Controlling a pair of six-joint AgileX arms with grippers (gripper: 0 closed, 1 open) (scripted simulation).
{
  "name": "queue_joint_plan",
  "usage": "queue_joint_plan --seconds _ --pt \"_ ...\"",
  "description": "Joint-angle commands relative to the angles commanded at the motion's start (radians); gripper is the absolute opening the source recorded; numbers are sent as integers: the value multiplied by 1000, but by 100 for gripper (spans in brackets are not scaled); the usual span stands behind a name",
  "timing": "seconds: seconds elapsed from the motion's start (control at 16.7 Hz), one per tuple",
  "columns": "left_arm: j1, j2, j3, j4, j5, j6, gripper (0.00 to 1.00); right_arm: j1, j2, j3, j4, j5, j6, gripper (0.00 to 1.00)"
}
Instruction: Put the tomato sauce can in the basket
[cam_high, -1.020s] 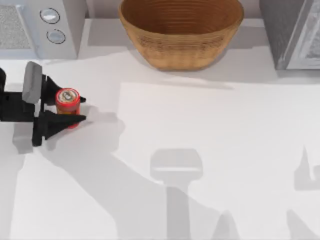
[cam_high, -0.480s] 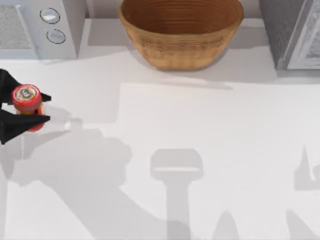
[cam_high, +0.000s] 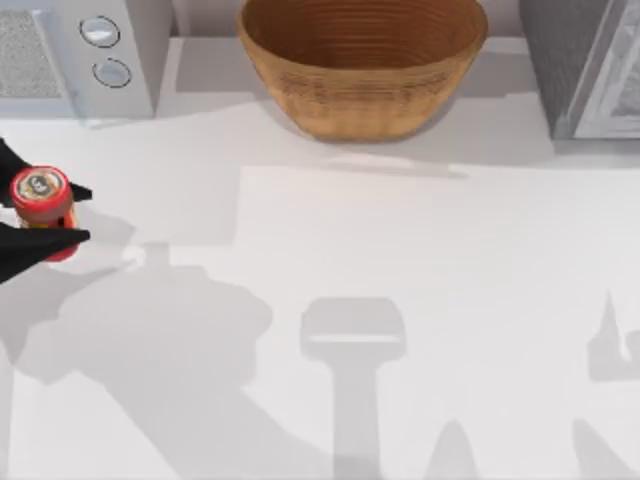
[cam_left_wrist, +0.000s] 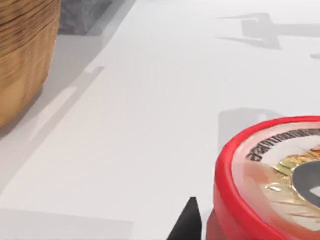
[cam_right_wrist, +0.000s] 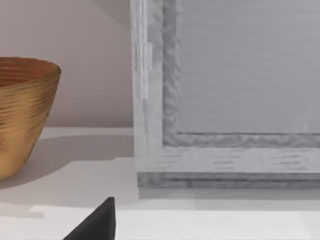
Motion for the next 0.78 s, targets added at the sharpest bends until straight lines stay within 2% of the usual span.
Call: queue_joint_plan --seconds 0.18,0.36,0.54,0.78 --pt "-6 1 8 30 -18 -30 0 0 0 0 0 0 0 100" --pt "-33 2 39 154 -84 -155 0 0 0 0 0 0 0 100" --pt "-82 -2 86 355 -181 -370 0 0 0 0 0 0 0 100" --pt "-179 -16 155 694 -332 -755 0 0 0 0 0 0 0 100"
